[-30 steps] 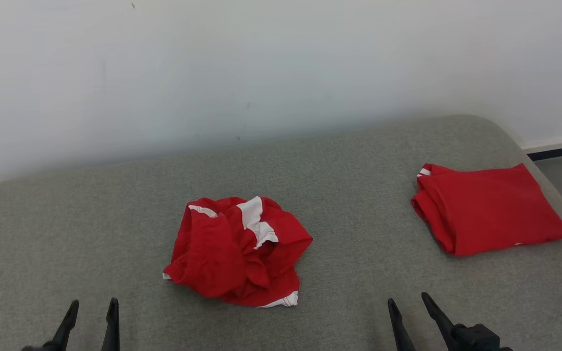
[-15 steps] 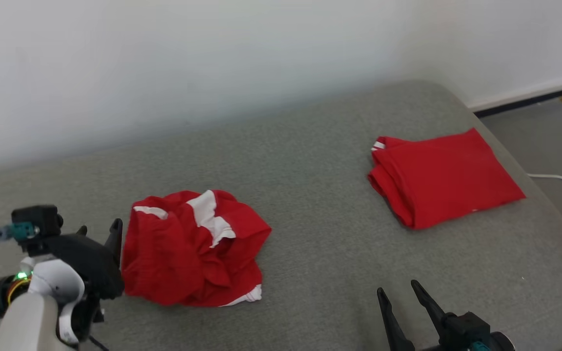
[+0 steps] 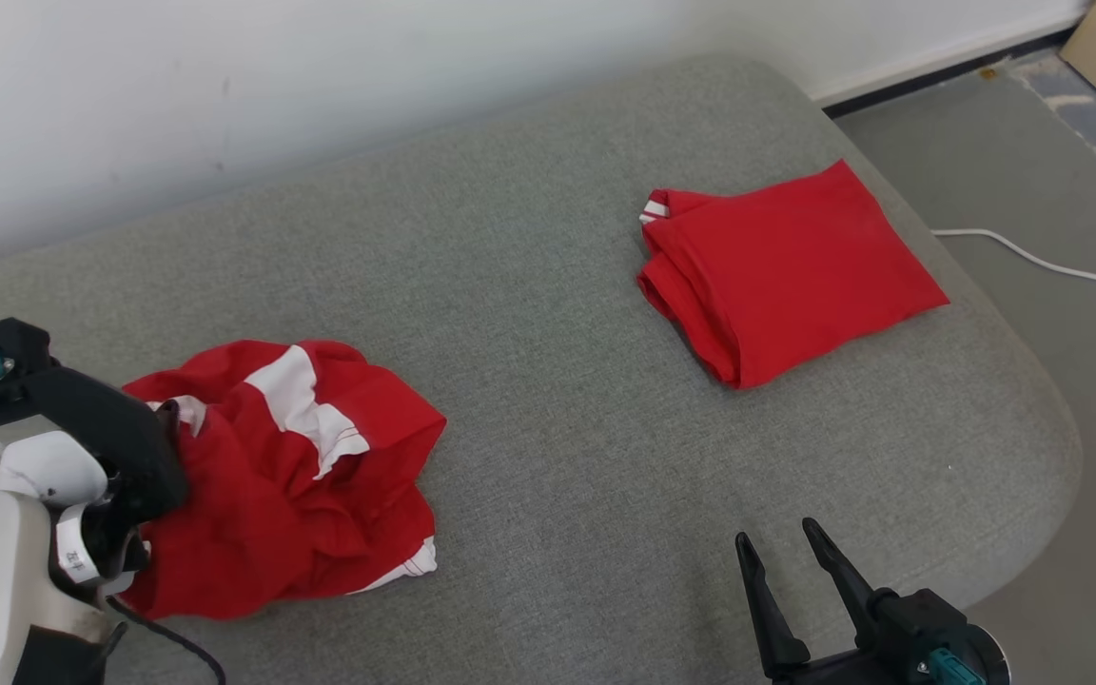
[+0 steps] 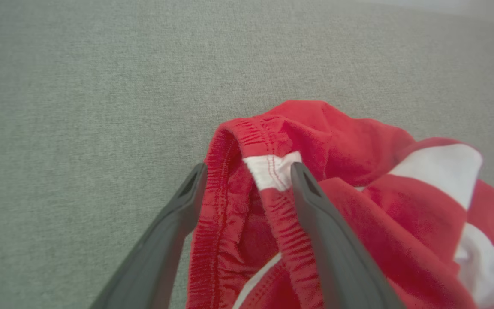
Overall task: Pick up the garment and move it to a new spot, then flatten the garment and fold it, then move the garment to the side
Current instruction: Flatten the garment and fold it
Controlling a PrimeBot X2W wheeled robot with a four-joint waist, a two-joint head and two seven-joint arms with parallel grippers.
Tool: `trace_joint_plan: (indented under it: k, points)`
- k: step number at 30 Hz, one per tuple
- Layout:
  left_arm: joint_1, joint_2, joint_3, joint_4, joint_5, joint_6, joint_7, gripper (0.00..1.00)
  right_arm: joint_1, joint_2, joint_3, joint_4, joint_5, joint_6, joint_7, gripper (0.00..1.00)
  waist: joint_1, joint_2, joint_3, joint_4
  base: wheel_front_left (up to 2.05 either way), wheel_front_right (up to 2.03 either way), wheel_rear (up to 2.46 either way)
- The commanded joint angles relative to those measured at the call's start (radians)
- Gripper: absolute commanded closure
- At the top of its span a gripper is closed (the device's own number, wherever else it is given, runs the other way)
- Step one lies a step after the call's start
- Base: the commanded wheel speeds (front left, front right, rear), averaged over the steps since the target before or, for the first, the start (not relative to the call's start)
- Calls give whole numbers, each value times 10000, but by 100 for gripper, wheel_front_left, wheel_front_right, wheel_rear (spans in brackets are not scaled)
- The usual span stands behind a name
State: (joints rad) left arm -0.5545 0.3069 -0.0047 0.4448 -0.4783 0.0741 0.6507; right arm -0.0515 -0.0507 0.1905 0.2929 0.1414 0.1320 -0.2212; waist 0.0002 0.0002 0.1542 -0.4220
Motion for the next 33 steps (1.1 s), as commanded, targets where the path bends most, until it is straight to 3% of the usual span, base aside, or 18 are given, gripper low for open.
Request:
trace_joint_plan:
  k: [1,5,6,7,8,14,21,26,31,33]
  points:
    - [-26,-7,-80,-136,13,77,210,0,-55,7,3,9,141,-28,-71,0,-2,-2,301,-166,0,0,0]
    - [143,-87,-280,-409,19,187,670,0,-182,5,165,52,191,-28,-120,0,-2,-2,282,-17,0,0,0]
    - [170,-113,-327,-523,12,158,687,10,-198,4,199,60,217,-28,-140,0,-2,-2,271,18,0,0,0]
    - [176,-169,-367,-636,-20,106,642,78,-218,4,232,71,231,-28,-157,0,-2,-2,254,52,0,0,0]
    - [186,-218,-431,-741,-36,42,602,100,-239,4,248,94,236,-28,-169,0,-2,-2,227,89,0,0,0]
    - [-96,-486,-615,-1376,-62,-502,-631,100,-289,2,317,250,245,-28,-178,0,-2,-2,28,213,0,0,0]
    - [-1093,-1490,-810,-2078,-429,-1303,-2820,100,-281,2,403,412,301,-28,-204,0,-2,-2,-299,242,0,0,0]
    - [-1716,-2065,-1122,-2373,-616,-1568,-3781,100,-292,2,409,475,280,-28,-190,0,-2,-2,-547,245,0,0,0]
    - [-2181,-2505,-1694,-2965,-1891,-1765,-4599,100,-119,4,315,512,199,-28,-142,0,-2,-2,-852,408,0,0,0]
    - [-2302,-2540,-2019,-3210,-2508,-1642,-4924,100,-82,4,331,492,201,-28,-114,0,-2,-2,-942,528,0,0,0]
